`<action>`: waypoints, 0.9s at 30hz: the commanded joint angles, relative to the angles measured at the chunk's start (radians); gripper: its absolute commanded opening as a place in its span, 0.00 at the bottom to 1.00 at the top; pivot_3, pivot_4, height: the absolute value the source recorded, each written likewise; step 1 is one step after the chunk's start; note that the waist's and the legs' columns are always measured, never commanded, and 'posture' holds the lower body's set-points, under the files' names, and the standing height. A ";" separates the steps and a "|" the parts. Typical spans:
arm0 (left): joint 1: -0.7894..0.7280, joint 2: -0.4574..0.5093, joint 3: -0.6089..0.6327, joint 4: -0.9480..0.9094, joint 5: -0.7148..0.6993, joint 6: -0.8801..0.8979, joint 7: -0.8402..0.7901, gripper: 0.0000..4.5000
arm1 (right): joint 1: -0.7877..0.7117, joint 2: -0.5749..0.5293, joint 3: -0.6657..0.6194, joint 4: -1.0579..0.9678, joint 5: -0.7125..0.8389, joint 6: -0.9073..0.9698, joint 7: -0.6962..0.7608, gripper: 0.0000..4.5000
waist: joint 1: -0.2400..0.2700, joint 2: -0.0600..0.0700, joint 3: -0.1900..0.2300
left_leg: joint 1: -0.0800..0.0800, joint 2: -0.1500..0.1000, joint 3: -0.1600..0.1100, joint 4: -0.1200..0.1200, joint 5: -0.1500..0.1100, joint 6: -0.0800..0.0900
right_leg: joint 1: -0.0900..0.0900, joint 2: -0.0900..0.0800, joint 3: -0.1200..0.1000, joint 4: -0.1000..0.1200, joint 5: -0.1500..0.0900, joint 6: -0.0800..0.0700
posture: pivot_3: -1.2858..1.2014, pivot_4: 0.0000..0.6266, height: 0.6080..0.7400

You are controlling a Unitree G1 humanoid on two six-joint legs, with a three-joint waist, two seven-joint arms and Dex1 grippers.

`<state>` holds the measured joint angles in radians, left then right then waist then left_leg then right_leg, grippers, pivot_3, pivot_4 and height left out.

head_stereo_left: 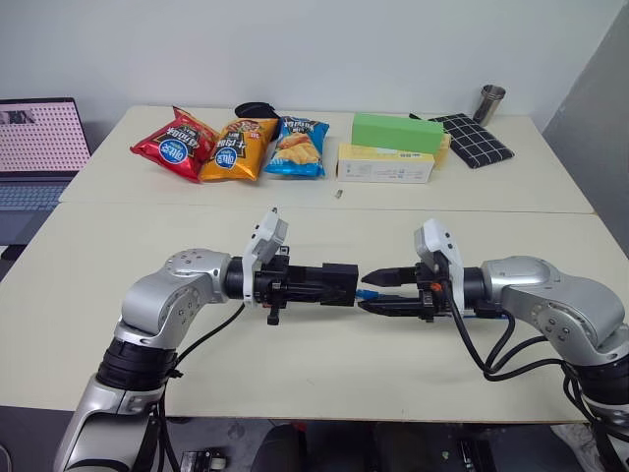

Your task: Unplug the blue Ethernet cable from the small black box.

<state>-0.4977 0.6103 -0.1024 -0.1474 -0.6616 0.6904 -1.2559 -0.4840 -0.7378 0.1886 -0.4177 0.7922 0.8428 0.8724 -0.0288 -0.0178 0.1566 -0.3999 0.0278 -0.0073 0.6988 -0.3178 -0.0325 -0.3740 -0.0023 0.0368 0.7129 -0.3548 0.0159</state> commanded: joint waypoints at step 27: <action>0.020 0.015 -0.011 -0.041 0.024 -0.050 -0.018 0.18 | -0.056 0.064 -0.049 0.039 -0.030 0.055 0.062 0.33 | 0.000 0.000 0.000 | 0.000 0.000 0.000 0.000 0.000 0.000 | 0.000 0.000 0.000 0.000 0.000 0.000 | 0.52 0.24 1.00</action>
<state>-0.4765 0.6163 -0.1136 -0.1522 -0.6382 0.6640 -1.2593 -0.5218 -0.6802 0.1821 -0.3676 0.7267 0.8795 0.9359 -0.0291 -0.0178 0.1566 -0.4000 0.0278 -0.0077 0.6987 -0.3178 -0.0326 -0.3741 -0.0023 0.0365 0.7126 -0.3548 0.0159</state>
